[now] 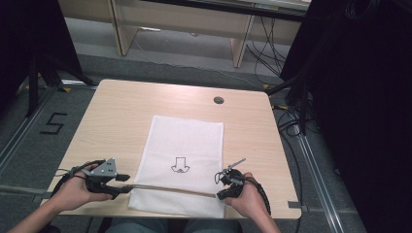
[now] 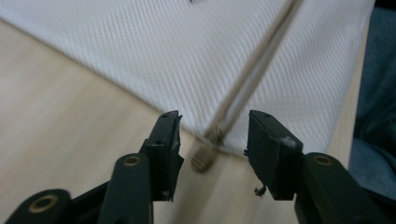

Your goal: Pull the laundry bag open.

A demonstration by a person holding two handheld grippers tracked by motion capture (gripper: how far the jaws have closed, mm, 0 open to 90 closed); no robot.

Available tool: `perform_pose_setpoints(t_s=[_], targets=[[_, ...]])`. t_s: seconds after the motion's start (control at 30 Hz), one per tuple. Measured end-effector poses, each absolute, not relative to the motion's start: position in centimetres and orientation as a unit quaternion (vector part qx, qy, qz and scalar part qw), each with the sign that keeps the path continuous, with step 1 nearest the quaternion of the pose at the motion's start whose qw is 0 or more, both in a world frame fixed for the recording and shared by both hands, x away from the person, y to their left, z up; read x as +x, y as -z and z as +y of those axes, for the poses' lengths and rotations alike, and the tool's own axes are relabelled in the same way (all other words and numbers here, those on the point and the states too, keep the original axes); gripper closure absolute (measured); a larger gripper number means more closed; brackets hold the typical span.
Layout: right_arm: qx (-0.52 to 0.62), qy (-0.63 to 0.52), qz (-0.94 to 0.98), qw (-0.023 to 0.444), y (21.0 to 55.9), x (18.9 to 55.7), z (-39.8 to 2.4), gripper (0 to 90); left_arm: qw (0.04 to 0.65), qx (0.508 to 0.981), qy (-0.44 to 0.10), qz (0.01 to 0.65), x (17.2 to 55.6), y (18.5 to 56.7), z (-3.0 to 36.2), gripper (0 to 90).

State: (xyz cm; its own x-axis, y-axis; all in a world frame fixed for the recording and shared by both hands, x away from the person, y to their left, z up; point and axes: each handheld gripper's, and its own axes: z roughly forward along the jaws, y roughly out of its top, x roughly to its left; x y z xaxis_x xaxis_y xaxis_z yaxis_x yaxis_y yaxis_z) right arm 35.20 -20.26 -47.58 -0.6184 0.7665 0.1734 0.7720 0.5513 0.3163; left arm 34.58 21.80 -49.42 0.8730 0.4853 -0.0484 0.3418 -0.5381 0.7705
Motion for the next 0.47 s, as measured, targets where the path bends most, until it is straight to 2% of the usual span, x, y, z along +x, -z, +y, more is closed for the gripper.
perform_pose_setpoints(t_s=[0.23,0.47], targets=[[-0.444,0.234,-0.864,-0.036,46.1,35.2,-20.8,70.9,0.474,0.814,-0.119,0.314,35.7,48.5,23.3,41.1],[-0.464,0.24,-0.851,-0.047,46.0,35.4,-21.1,68.2,0.489,0.783,-0.139,0.358,36.4,48.4,24.5,37.5]])
